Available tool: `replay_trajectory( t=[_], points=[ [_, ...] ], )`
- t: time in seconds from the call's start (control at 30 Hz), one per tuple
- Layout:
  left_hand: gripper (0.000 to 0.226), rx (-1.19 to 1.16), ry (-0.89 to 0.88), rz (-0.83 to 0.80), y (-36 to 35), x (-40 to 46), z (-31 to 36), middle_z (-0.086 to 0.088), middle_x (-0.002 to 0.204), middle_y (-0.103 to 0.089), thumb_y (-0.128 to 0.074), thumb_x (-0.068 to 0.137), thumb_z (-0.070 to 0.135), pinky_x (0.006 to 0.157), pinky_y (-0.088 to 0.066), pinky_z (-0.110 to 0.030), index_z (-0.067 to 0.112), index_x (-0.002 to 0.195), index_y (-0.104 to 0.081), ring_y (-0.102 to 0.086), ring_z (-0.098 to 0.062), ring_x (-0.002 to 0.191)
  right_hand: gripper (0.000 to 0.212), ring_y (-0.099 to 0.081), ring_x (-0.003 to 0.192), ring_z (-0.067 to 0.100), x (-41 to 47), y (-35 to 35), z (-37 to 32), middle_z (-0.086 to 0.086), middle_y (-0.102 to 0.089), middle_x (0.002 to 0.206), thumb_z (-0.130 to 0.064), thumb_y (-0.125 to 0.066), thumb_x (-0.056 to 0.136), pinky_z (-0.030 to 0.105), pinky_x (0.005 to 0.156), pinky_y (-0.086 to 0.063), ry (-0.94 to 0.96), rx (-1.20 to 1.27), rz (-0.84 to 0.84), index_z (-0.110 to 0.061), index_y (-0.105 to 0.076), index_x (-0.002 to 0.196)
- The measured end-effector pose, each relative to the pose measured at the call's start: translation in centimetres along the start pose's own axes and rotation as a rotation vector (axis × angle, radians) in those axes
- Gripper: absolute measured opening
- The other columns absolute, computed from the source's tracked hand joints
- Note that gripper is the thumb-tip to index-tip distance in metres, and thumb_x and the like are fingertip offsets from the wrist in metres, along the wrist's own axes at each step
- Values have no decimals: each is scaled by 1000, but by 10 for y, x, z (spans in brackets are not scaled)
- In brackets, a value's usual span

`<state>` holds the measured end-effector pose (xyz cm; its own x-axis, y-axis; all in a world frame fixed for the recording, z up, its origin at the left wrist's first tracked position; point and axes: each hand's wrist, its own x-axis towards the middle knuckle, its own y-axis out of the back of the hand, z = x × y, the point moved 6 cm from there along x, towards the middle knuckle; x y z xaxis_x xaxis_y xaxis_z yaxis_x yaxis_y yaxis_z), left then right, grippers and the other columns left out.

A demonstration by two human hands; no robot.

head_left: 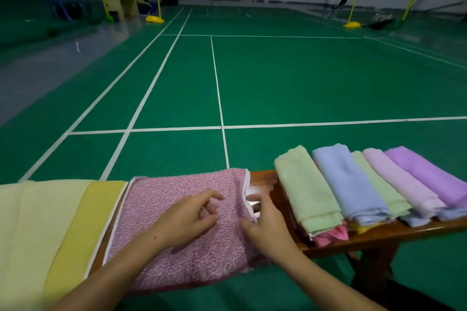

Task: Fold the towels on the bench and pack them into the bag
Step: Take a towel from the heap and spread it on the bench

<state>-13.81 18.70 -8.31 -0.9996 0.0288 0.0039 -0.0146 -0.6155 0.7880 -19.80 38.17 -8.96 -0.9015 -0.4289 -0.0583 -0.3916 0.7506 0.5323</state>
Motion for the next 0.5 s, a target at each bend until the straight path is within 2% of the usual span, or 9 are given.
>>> replay_trajectory(
  t=[0.1,0.2,0.3,0.37,0.5],
  points=[
    [68,-177,-66,-57,-5,11,16,11,93,-72,-69,100,22,67,-59,-29,54,150,-36,-69,-10,71,62,-61,100,-5,-5,-5,-10,-27,-57,112,-11,-79,88,19,82,-54,121,52,-37,-32,-42,133],
    [73,-278,-81,-168,-9,16,18,0,85,-74,-63,98,8,57,-56,-30,55,149,-39,-68,-16,64,68,-60,110,-1,-8,-8,-20,-38,-52,114,-19,-78,91,33,90,-60,216,47,-127,-37,-36,141],
    [54,-225,-90,-209,-11,21,15,5,80,-71,-61,97,10,56,-52,-28,44,138,-55,-62,-8,60,75,-66,112,3,-10,-11,-21,-26,-63,118,-23,-77,93,35,94,-59,250,67,-200,-44,-31,148],
    [40,-202,-95,-216,-11,23,11,10,76,-66,-65,95,14,59,-49,-27,40,125,-62,-58,-4,61,78,-67,108,1,-11,-11,-20,-21,-66,122,-16,-76,93,28,93,-56,246,87,-237,-45,-30,149],
    [20,-132,-88,-166,-4,23,3,16,83,-67,-73,92,32,64,-47,-29,41,108,-64,-58,-3,68,79,-66,101,-3,-13,-3,-21,-17,-67,125,-10,-74,94,17,85,-51,245,82,-291,-41,-31,152]
  ],
)
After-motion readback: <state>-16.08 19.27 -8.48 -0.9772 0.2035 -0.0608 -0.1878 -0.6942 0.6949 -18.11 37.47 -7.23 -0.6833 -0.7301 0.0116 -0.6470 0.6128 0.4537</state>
